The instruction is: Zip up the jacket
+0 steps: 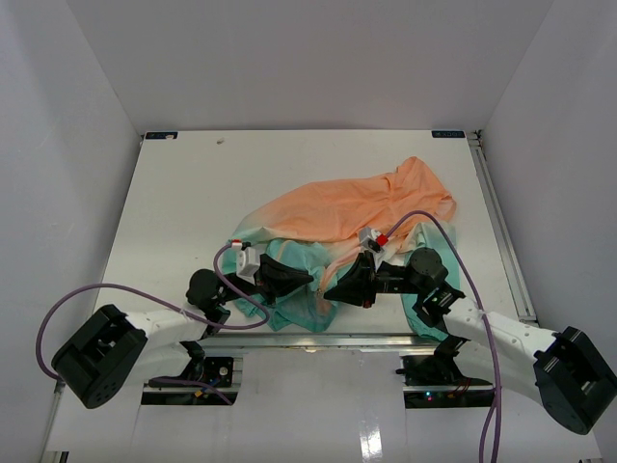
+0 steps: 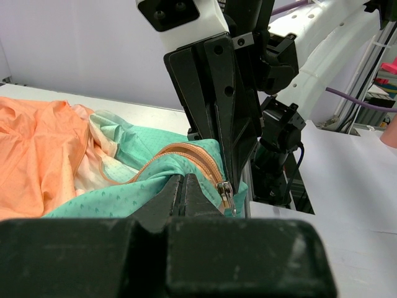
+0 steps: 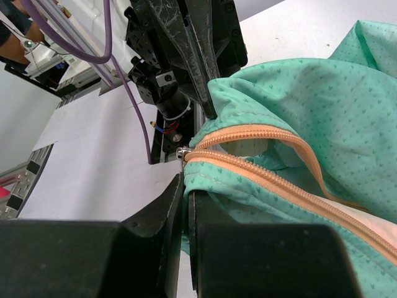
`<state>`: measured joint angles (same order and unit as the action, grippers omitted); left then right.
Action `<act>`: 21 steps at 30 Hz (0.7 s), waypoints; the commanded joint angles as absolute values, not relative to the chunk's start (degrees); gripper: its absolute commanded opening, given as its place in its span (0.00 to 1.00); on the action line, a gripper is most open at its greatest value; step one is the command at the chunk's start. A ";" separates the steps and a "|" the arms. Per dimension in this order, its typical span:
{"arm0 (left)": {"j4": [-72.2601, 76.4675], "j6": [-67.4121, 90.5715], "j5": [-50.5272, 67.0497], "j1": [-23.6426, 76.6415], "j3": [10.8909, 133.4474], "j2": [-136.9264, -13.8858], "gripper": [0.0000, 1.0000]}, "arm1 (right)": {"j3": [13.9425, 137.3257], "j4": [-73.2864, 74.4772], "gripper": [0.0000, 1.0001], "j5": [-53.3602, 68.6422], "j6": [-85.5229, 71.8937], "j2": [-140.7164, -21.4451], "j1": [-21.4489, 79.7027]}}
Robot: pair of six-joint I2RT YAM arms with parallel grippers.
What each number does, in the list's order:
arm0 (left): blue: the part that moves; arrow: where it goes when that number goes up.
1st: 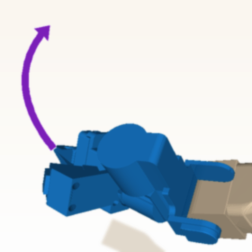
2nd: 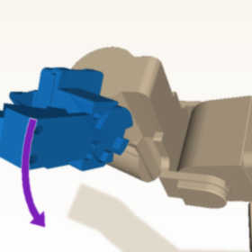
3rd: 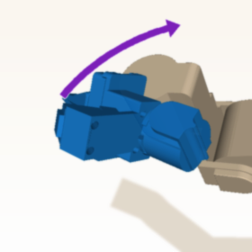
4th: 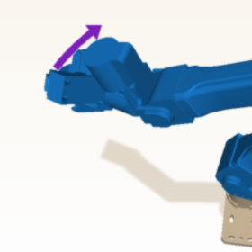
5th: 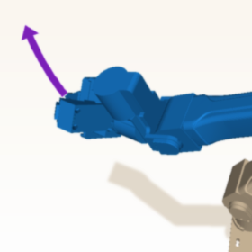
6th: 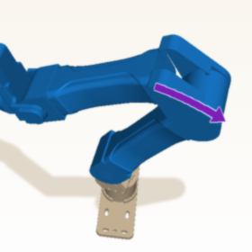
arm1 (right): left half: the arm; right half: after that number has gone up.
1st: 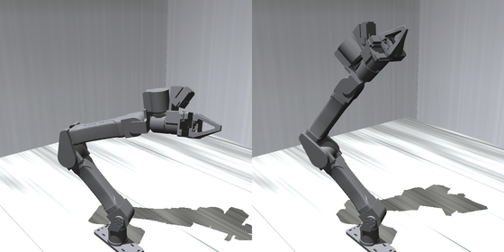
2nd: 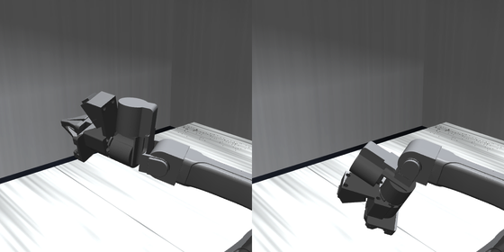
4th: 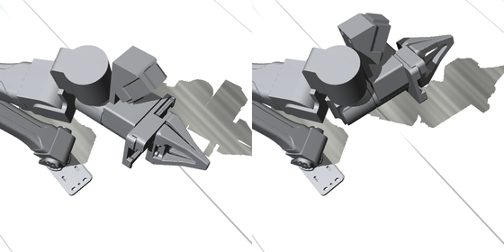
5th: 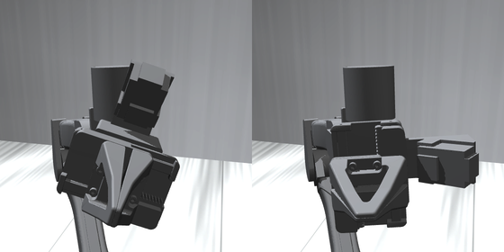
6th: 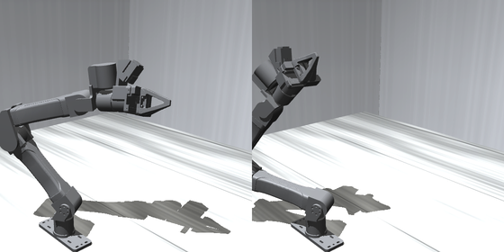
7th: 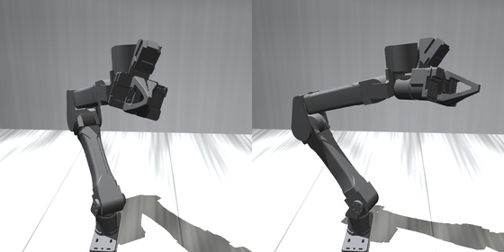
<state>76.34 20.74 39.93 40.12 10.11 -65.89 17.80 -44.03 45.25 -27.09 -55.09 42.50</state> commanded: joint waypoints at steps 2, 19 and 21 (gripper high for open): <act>102.82 19.12 40.93 39.99 9.77 -64.09 0.00 | 17.86 -48.94 0.08 46.68 -28.73 -55.21 42.45; 99.16 14.94 40.30 39.99 9.89 -60.31 0.00 | 17.14 -49.90 0.08 46.87 -29.82 -56.01 42.45; 98.90 14.94 40.64 39.99 10.02 -60.12 0.00 | 17.07 -50.65 0.08 47.21 -30.16 -56.21 42.45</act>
